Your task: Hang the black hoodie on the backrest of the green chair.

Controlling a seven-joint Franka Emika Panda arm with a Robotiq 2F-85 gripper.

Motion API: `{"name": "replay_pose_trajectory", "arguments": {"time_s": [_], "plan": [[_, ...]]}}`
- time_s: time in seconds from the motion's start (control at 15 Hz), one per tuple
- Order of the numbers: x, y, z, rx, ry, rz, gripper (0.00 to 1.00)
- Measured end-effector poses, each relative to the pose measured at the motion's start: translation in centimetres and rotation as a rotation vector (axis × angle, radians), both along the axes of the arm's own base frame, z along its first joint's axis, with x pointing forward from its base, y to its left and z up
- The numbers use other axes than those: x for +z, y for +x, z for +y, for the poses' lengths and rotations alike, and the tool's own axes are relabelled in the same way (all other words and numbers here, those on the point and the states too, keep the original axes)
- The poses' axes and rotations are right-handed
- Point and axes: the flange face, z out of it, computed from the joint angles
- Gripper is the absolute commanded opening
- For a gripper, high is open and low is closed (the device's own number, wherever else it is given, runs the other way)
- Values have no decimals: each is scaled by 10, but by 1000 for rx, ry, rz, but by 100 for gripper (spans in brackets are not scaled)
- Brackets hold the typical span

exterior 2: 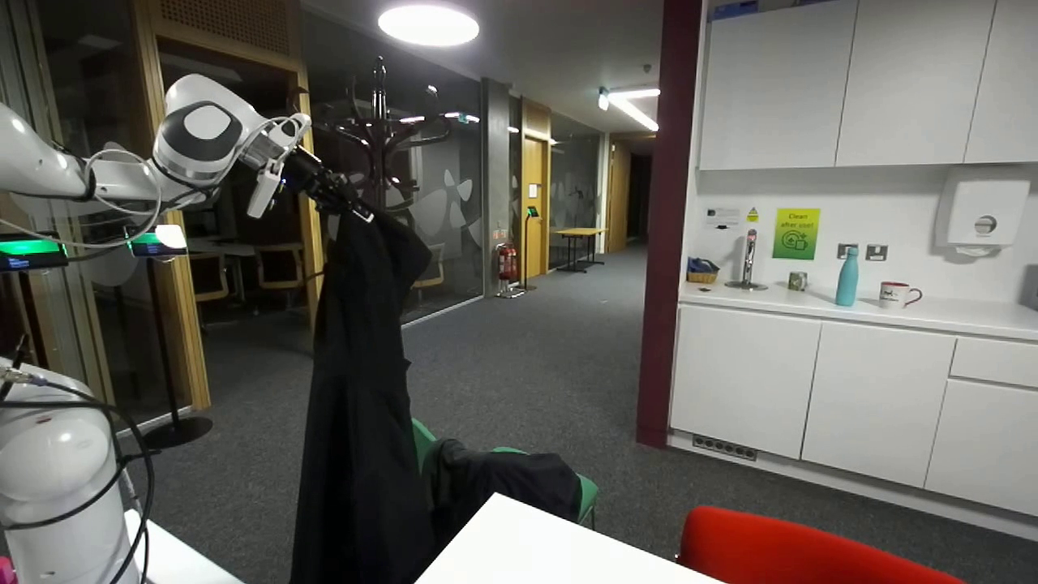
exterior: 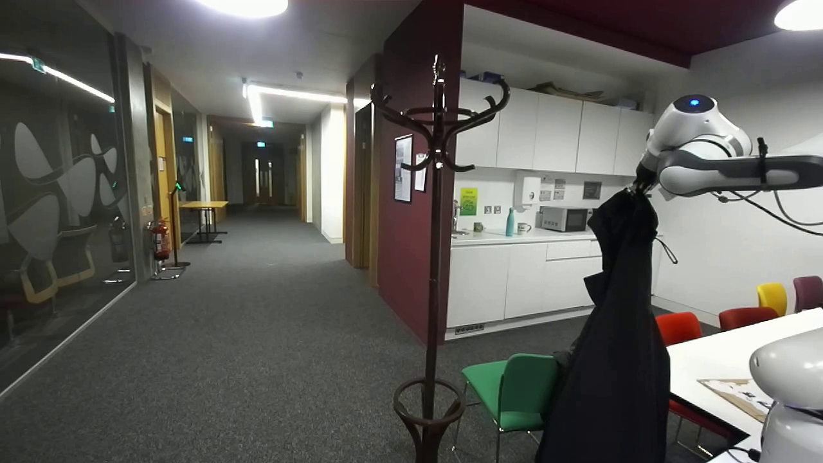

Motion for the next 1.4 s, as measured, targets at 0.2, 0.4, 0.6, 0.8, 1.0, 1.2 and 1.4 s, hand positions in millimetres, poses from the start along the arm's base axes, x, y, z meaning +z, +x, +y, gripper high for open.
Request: {"name": "replay_pose_trajectory", "arguments": {"time_s": [0.2,0.4,0.6,0.8,1.0,1.2,1.4], "plan": [[-2,2,3,4,-2,4,4],[-1,1,3,4,-2,4,4],[-1,1,3,4,-2,4,4],[-1,1,3,4,-2,4,4],[-1,1,3,3,-2,4,1],[-14,6,0,-4,7,34,1],[-24,18,-13,-25,28,57,1]]}}
